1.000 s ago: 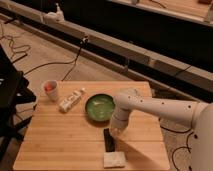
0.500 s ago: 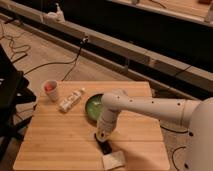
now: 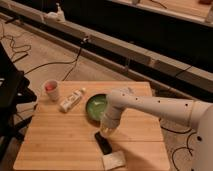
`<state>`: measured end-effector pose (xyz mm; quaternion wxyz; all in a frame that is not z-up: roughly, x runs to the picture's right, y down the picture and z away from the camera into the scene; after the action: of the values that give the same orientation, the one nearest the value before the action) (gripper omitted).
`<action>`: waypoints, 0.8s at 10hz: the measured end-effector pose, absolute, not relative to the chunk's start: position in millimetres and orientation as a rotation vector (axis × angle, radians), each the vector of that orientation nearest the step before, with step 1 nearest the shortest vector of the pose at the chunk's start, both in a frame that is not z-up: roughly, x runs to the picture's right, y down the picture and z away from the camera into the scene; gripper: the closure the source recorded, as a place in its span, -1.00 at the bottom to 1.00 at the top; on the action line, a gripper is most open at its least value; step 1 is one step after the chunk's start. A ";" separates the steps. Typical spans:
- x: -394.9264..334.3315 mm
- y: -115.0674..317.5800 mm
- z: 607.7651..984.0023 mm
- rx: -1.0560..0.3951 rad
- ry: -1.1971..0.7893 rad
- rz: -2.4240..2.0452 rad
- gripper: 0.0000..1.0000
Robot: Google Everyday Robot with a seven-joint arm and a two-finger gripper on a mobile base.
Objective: Push the eraser across the table
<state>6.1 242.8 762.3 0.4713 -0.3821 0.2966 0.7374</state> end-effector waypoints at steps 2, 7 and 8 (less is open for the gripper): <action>13.2 249.4 767.2 -0.912 0.752 1.803 1.00; 46.5 265.3 779.9 -0.835 0.861 1.847 1.00; 47.6 268.5 780.9 -0.835 0.874 1.850 1.00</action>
<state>47.6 268.5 780.9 0.4493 -0.3375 0.3532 0.7480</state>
